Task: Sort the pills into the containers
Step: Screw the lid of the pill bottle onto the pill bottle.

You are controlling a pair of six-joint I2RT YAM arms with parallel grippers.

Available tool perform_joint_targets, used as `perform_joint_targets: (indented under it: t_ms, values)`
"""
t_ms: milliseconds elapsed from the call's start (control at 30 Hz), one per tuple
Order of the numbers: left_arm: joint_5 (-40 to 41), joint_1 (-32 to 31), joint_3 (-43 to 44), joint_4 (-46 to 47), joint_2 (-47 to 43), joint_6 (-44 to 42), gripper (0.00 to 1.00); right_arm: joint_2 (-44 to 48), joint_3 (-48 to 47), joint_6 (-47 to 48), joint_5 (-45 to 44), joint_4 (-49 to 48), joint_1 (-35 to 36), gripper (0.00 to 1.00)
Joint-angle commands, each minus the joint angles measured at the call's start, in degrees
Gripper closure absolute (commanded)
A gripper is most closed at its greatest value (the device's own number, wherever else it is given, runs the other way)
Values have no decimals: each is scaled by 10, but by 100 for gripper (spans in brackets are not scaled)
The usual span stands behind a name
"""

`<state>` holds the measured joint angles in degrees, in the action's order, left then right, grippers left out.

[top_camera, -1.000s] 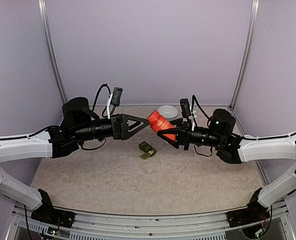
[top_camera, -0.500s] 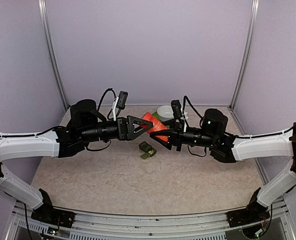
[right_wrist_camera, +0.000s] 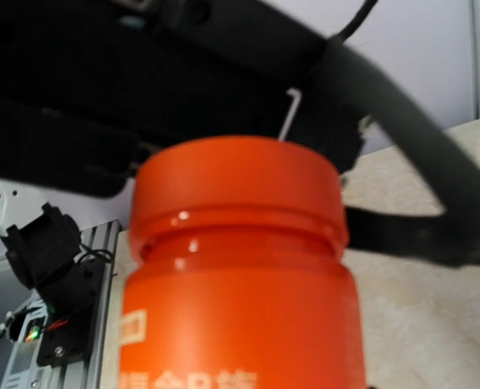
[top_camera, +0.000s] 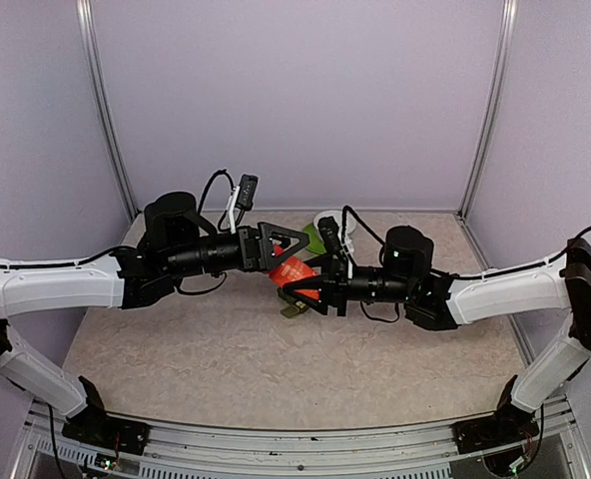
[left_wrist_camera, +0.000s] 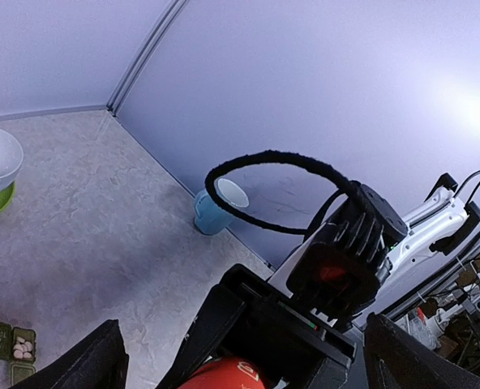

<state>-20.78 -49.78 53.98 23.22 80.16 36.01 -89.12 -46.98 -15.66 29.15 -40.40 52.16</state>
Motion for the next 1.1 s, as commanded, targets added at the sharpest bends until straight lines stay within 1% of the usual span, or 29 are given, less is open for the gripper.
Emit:
perform_joint_targets:
  t_ms: [0, 333, 533, 633, 1067]
  values:
    - [-11, 2, 22, 28, 6, -4, 1, -15, -14, 7, 8, -12, 15, 80]
    - [-3, 15, 4, 31, -14, -6, 1, -3, -12, 19, 16, -17, 24, 80]
    - [2, 23, -3, 4, -30, -9, 1, 36, -6, 31, -22, 4, 24, 80]
    - [2, 24, -13, 8, -40, -5, 1, 48, -7, 36, -46, 20, 24, 80]
    - [-10, 11, -27, 7, -56, 4, 1, 65, -19, 57, -128, 32, 18, 80]
